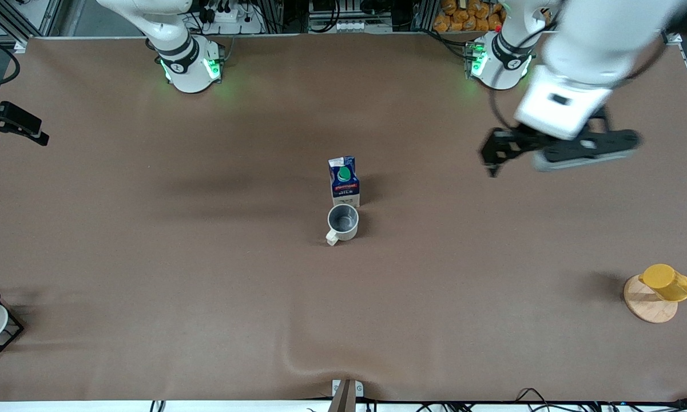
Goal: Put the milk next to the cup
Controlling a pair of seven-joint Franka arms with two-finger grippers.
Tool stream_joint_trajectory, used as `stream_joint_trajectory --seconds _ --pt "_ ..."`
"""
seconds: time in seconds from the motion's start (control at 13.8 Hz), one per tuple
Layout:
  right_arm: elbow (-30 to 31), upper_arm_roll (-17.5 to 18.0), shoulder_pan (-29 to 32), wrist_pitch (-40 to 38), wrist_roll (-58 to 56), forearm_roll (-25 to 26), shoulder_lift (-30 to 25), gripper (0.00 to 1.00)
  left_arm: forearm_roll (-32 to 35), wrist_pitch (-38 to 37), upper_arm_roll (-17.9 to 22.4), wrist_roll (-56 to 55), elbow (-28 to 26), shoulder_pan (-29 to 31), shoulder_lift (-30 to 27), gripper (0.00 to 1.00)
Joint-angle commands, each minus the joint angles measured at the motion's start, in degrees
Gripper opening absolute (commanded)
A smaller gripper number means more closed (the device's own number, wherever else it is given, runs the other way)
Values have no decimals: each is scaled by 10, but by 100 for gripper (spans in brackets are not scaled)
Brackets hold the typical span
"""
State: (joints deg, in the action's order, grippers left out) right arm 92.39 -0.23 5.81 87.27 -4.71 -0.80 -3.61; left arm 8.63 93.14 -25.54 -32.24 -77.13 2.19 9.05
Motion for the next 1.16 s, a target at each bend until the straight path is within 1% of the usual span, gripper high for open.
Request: stream_joint_trajectory --seconds 0.0,0.07,0.22,0.29,0.36,0.44,0.51,0.58,0.73,0.95,1.09 --pt "-9 4 0 -4 7 12 3 100 -43 -11 -6 50 -21 67 -27 100" --pt "-9 4 0 -3 7 13 3 100 -60 -16 -6 54 -24 84 -32 100" --pt "-9 4 0 -3 7 13 3 100 -63 -18 -6 56 -30 102 -41 100" --pt "-9 4 0 -4 7 13 3 100 -64 -20 5 66 -33 94 -49 100" --pt "-9 4 0 -4 7 13 3 100 -63 -20 42 78 -42 63 -60 100" --pt "-10 4 0 -3 7 13 3 100 -63 -20 91 98 -49 24 -68 100" --pt "-9 4 0 -3 7 13 3 100 -64 -20 134 134 -57 -1 -78 100" --pt "-9 4 0 -3 7 12 3 100 -64 -20 156 156 -65 -12 -80 100" --pt "-9 4 0 -3 7 13 3 100 -65 -20 171 184 -77 -13 -85 100" --pt "-9 4 0 -3 7 12 3 100 -63 -37 173 191 -78 -16 -92 100" --pt "-9 4 -1 -3 7 12 3 100 -57 -39 172 205 -70 -14 -84 100"
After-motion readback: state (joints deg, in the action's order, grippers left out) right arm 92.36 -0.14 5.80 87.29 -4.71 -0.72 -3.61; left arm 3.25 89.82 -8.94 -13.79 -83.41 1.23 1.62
